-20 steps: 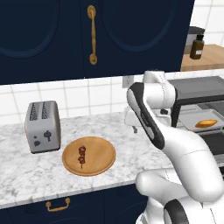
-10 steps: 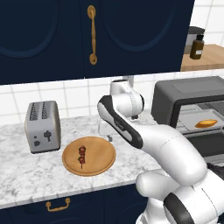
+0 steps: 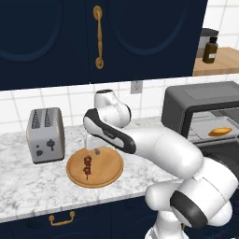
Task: Pick up the kebab skewer and baguette bread, and place them inside the toaster oven. Close the toaster oven door and start by setting the timer.
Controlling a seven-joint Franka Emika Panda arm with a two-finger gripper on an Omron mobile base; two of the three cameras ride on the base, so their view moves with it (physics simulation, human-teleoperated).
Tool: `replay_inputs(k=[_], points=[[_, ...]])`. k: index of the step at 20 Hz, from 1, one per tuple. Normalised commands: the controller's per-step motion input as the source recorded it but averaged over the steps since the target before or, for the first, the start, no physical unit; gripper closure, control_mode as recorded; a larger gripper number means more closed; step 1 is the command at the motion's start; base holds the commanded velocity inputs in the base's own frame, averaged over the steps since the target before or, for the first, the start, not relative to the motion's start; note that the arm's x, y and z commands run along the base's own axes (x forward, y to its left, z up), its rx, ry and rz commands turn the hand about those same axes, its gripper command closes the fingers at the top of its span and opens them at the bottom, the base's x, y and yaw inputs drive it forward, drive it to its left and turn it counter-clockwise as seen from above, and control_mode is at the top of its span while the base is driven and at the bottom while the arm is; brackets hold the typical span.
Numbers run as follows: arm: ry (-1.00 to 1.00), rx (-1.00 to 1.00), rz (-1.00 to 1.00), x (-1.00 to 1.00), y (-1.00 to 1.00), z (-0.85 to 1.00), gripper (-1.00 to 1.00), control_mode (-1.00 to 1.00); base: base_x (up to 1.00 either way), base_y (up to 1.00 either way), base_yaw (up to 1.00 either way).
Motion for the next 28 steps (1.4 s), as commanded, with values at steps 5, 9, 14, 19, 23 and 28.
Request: replay_inputs(k=[5,9,14,19,23,28], points=[[-0.01,0.0,0.0,0.57,0.4,-0.24,-1.0,-1.0,0.0,0.0,0.0],[0.0,0.0,0.0,0.39,0.38,-0.24,-1.0,-1.0,0.0,0.0,0.0],[0.0,-0.01,0.0,0.31,0.46,-0.57,-1.0,-1.0,0.0,0.0,0.0],[0.0,0.0,0.0,0.31,0.11,-0.49,-1.0,-1.0,0.0,0.0,0.0],[0.0,0.04,-0.15,0.23,0.14,-0.35,-1.0,-1.0,0.0,0.0,0.0],[-0.01,0.03,-0.07,0.01,0.02,-0.26,-1.0,-1.0,0.0,0.0,0.0]])
